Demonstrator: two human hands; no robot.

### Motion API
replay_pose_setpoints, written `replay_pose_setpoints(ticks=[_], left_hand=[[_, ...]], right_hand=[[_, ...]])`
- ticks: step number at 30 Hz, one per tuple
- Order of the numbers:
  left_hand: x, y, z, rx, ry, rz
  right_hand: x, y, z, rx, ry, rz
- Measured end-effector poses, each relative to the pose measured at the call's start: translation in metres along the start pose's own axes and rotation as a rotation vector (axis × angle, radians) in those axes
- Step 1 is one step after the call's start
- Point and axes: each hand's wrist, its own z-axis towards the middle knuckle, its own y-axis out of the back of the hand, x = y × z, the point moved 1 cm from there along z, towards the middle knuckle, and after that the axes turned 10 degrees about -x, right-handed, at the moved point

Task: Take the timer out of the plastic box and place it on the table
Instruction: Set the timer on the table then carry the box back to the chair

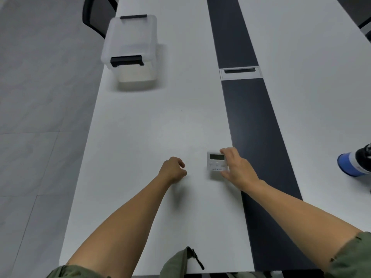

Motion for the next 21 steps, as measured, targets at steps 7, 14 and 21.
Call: replay_pose_setpoints(ticks=[7,14,21], left_hand=[[0.005,-0.041,-0.003,-0.005,-0.081,0.070],[-0.018,-0.052,-0.001,-0.045,-0.105,-0.162],[-0.042,-0.064,0.009,-0.005,-0.028,-0.341]], right_hand=[[-0.017,-0.033,-0.007,-0.009,0.016,-0.007],[-0.030,-0.025,-0.019,-0.001,-0.140,0.178],[-0.030,-0.026,-0.009,-0.053,-0.508,0.628]])
